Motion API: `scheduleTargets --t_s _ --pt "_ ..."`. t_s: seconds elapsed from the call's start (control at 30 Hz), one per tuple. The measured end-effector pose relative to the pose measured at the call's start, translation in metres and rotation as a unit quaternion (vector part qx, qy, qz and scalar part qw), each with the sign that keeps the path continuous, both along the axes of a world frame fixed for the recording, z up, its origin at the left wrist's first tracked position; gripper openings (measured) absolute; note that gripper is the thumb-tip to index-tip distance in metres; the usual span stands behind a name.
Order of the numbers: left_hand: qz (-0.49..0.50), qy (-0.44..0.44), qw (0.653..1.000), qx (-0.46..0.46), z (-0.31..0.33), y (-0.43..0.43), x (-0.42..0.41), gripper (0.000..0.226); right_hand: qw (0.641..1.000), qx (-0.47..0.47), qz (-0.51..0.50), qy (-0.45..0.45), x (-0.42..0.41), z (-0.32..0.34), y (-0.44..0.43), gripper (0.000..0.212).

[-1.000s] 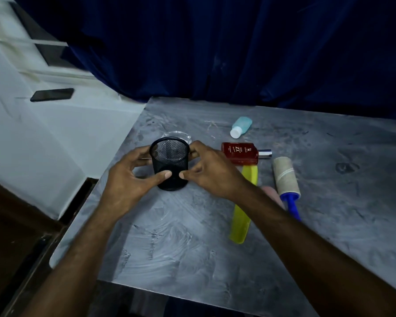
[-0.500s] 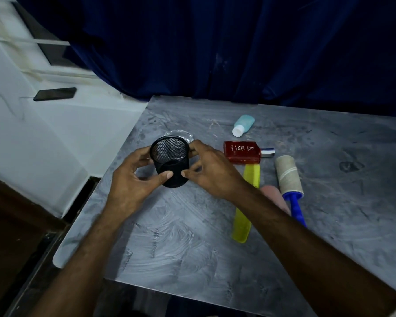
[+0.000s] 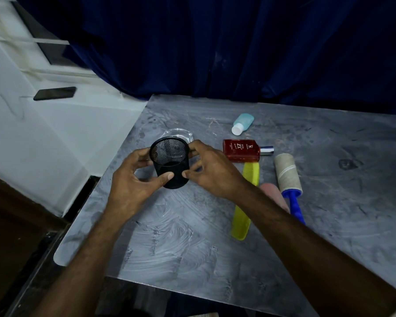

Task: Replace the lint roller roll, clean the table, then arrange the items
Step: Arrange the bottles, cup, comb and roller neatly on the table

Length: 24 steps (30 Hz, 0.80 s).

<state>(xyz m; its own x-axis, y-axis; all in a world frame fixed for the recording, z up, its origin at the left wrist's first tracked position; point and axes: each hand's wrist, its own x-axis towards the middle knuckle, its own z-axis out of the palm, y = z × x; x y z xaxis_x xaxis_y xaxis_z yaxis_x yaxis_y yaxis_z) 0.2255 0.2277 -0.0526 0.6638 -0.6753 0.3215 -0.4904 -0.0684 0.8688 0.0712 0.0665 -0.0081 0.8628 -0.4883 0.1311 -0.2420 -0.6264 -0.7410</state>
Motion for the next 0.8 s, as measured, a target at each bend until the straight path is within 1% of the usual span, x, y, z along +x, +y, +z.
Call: scheduleTargets --t_s 0.1,0.2,0.27,0.3,0.33,0.4,0.47,0.5,0.57,0.63,0.73,0.8 --pt "0.012 0.008 1.000 0.011 0.001 0.002 -0.002 0.077 1.000 0.008 0.001 -0.001 -0.001 -0.001 0.000 0.052" --pt "0.021 0.014 0.999 0.041 0.007 0.003 -0.006 0.081 1.000 0.018 -0.002 0.011 -0.004 0.001 -0.003 0.057" --pt "0.037 0.019 0.998 0.050 0.018 0.009 -0.008 0.086 1.000 0.007 -0.021 0.007 -0.012 0.007 -0.013 0.057" --pt "0.052 0.016 0.998 0.041 0.027 0.012 -0.010 0.085 0.999 0.001 -0.039 -0.001 -0.019 0.011 -0.022 0.053" --pt "0.069 0.005 0.997 0.021 0.039 0.014 -0.013 0.082 0.998 -0.001 -0.063 -0.010 -0.026 0.015 -0.034 0.049" --pt "0.086 -0.034 0.995 -0.038 0.065 0.009 -0.028 0.066 0.994 -0.012 -0.108 -0.011 -0.044 0.023 -0.061 0.041" --pt "0.050 -0.068 0.993 -0.085 0.085 -0.014 -0.055 0.049 0.985 -0.078 -0.151 0.024 -0.059 0.030 -0.091 0.032" --pt "0.013 -0.081 0.993 -0.083 0.092 -0.030 -0.072 0.045 0.976 -0.128 -0.169 0.054 -0.066 0.033 -0.105 0.028" --pt "-0.071 -0.113 0.991 -0.025 0.096 -0.066 -0.105 0.046 0.954 -0.205 -0.184 0.116 -0.078 0.036 -0.129 0.024" --pt "-0.120 -0.162 0.976 0.084 0.090 -0.103 -0.123 0.054 0.944 -0.219 -0.170 0.179 -0.086 0.037 -0.146 0.024" --pt "-0.134 -0.241 0.929 0.247 0.078 -0.148 -0.128 0.070 0.934 -0.218 -0.126 0.252 -0.091 0.035 -0.157 0.023" --pt "-0.129 -0.261 0.905 0.311 0.071 -0.167 -0.126 0.077 0.932 -0.227 -0.100 0.264 -0.093 0.034 -0.161 0.023"
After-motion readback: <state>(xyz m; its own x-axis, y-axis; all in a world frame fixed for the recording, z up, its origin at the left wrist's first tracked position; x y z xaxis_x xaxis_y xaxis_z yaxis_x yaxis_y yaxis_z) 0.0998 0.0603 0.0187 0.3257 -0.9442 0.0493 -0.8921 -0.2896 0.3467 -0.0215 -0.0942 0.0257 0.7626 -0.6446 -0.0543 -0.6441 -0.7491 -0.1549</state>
